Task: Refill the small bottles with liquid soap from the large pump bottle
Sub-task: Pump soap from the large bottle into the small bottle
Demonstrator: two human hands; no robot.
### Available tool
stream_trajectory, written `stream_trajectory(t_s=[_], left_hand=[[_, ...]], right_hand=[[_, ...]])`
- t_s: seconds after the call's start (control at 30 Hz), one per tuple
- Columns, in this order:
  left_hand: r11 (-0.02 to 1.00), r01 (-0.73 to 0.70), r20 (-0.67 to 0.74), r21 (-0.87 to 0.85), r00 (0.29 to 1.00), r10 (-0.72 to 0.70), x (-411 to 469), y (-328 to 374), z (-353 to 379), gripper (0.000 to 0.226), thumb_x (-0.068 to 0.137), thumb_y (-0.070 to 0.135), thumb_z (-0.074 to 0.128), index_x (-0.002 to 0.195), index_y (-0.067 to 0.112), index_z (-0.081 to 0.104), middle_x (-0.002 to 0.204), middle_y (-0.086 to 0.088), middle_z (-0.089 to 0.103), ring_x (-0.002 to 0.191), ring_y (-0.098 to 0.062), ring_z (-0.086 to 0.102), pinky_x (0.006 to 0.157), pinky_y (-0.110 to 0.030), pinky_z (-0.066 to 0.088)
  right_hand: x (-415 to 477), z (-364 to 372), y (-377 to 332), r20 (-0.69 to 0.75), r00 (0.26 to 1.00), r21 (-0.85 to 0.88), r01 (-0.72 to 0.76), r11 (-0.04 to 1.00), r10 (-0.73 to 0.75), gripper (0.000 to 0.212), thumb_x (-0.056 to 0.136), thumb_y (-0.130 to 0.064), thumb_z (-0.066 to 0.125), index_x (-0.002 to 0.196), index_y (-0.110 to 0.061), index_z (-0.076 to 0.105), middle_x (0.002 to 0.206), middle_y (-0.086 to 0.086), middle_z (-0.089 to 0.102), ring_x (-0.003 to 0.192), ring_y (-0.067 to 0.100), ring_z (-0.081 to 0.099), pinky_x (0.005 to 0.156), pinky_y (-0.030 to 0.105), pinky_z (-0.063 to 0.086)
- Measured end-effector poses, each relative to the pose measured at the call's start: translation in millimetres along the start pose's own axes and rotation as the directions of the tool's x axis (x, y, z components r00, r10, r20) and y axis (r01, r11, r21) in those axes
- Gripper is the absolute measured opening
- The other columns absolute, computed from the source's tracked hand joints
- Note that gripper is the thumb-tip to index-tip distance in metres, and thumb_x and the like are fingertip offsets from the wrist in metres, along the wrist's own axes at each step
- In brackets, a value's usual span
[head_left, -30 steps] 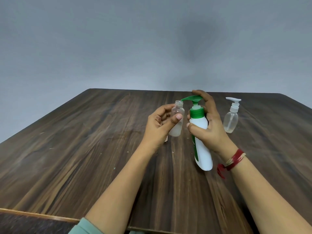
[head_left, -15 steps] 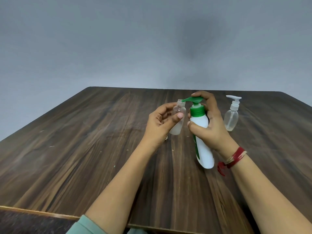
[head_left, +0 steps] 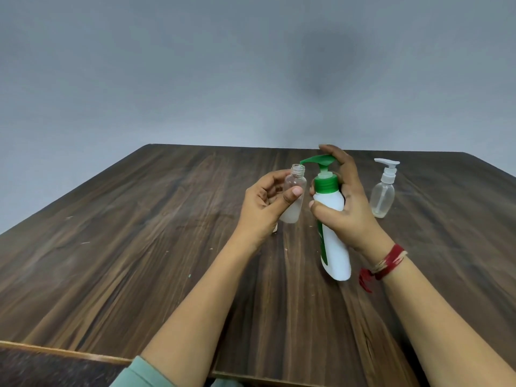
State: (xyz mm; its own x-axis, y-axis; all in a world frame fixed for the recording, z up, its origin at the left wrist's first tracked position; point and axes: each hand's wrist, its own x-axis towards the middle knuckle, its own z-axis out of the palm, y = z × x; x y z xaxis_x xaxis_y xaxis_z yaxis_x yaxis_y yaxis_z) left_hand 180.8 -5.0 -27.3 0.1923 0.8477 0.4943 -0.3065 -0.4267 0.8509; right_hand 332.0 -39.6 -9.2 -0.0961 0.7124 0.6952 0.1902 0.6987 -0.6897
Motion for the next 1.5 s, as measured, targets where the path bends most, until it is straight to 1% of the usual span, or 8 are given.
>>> stream_trajectory(t_s=[0.23, 0.43, 0.67, 0.8, 0.93, 1.1, 1.3, 1.5], left_hand=[[1.0, 0.0, -0.01, -0.001, 1.0, 0.0, 0.3, -0.7, 0.7, 0.04, 0.078, 0.013, 0.065, 0.116, 0.001, 0.059, 0.105, -0.009, 0.068, 0.094, -0.009, 0.067, 0.082, -0.02, 0.051], [1.0, 0.002, -0.001, -0.004, 1.0, -0.002, 1.0, -1.1, 0.9, 0.035, 0.078, 0.011, 0.065, 0.112, 0.004, 0.06, 0.1, -0.001, 0.07, 0.092, -0.007, 0.067, 0.081, -0.02, 0.052], [1.0, 0.004, -0.01, -0.009, 1.0, -0.005, 1.3, -2.3, -1.1, 0.032, 0.083, 0.004, 0.066, 0.114, 0.002, 0.06, 0.1, -0.003, 0.069, 0.092, -0.006, 0.067, 0.08, -0.019, 0.052], [1.0, 0.019, 0.013, 0.0, 1.0, -0.019, 1.0, -1.6, -1.0, 0.029, 0.082, 0.007, 0.066, 0.111, 0.004, 0.062, 0.096, 0.003, 0.072, 0.093, -0.008, 0.067, 0.08, -0.02, 0.052], [1.0, 0.021, 0.037, 0.015, 0.999, -0.021, -0.3, -1.7, -0.8, 0.029, 0.083, 0.007, 0.064, 0.111, 0.005, 0.062, 0.1, -0.001, 0.071, 0.095, -0.008, 0.067, 0.081, -0.02, 0.053], [1.0, 0.02, 0.052, 0.018, 0.998, -0.021, -0.9, -0.8, 0.1, 0.025, 0.085, 0.005, 0.065, 0.109, 0.009, 0.063, 0.101, -0.002, 0.071, 0.096, -0.008, 0.067, 0.081, -0.02, 0.052], [0.998, 0.031, 0.017, -0.057, 0.999, -0.03, -0.5, 1.1, -0.2, 0.025, 0.083, 0.01, 0.066, 0.108, 0.009, 0.063, 0.094, 0.004, 0.073, 0.093, -0.008, 0.067, 0.082, -0.021, 0.052], [0.998, 0.035, 0.021, -0.06, 0.999, -0.034, -0.6, 1.8, 0.0, 0.029, 0.082, 0.014, 0.07, 0.11, 0.009, 0.062, 0.098, 0.0, 0.072, 0.096, -0.011, 0.067, 0.082, -0.023, 0.053]], right_hand=[[-0.4, -0.6, 0.5, 0.029, 1.0, -0.011, -0.01, 1.0, 0.01, 0.068, 0.071, -0.002, 0.06, 0.131, -0.025, 0.038, 0.112, -0.016, 0.056, 0.081, 0.006, 0.059, 0.071, 0.023, 0.049], [0.0, -0.3, 0.0, 0.028, 1.0, -0.03, 0.003, 1.0, -0.002, 0.061, 0.07, -0.013, 0.061, 0.126, -0.025, 0.041, 0.115, -0.012, 0.056, 0.095, 0.01, 0.061, 0.078, 0.028, 0.05], [0.5, -0.9, 1.8, 0.056, 0.998, -0.051, -0.005, 0.999, 0.007, 0.068, 0.068, -0.018, 0.061, 0.131, -0.032, 0.04, 0.122, -0.014, 0.053, 0.094, 0.01, 0.061, 0.078, 0.028, 0.049], [1.3, -2.6, 2.9, 0.051, 0.999, -0.076, 0.006, 0.997, -0.002, 0.063, 0.067, -0.019, 0.06, 0.126, -0.028, 0.042, 0.114, -0.021, 0.054, 0.087, 0.009, 0.061, 0.071, 0.032, 0.053], [1.9, -5.9, 1.7, 0.038, 0.999, -0.112, 0.01, 0.994, -0.005, 0.056, 0.066, -0.024, 0.059, 0.119, -0.03, 0.043, 0.104, -0.027, 0.056, 0.084, 0.003, 0.06, 0.074, 0.02, 0.048], [1.1, -4.9, 0.4, 0.002, 1.0, -0.124, 0.014, 0.992, -0.014, 0.052, 0.067, -0.027, 0.059, 0.116, -0.03, 0.043, 0.101, -0.027, 0.056, 0.084, 0.003, 0.06, 0.074, 0.018, 0.047], [0.7, -3.5, 7.0, -0.002, 0.999, -0.09, -0.035, 0.995, 0.035, 0.073, 0.07, -0.009, 0.06, 0.136, -0.029, 0.038, 0.106, -0.02, 0.056, 0.074, 0.012, 0.056, 0.069, 0.03, 0.049], [1.2, -1.6, 5.9, 0.023, 1.0, -0.088, -0.015, 0.996, 0.017, 0.072, 0.068, -0.022, 0.06, 0.136, -0.03, 0.038, 0.118, -0.016, 0.053, 0.081, 0.006, 0.058, 0.074, 0.024, 0.046]])
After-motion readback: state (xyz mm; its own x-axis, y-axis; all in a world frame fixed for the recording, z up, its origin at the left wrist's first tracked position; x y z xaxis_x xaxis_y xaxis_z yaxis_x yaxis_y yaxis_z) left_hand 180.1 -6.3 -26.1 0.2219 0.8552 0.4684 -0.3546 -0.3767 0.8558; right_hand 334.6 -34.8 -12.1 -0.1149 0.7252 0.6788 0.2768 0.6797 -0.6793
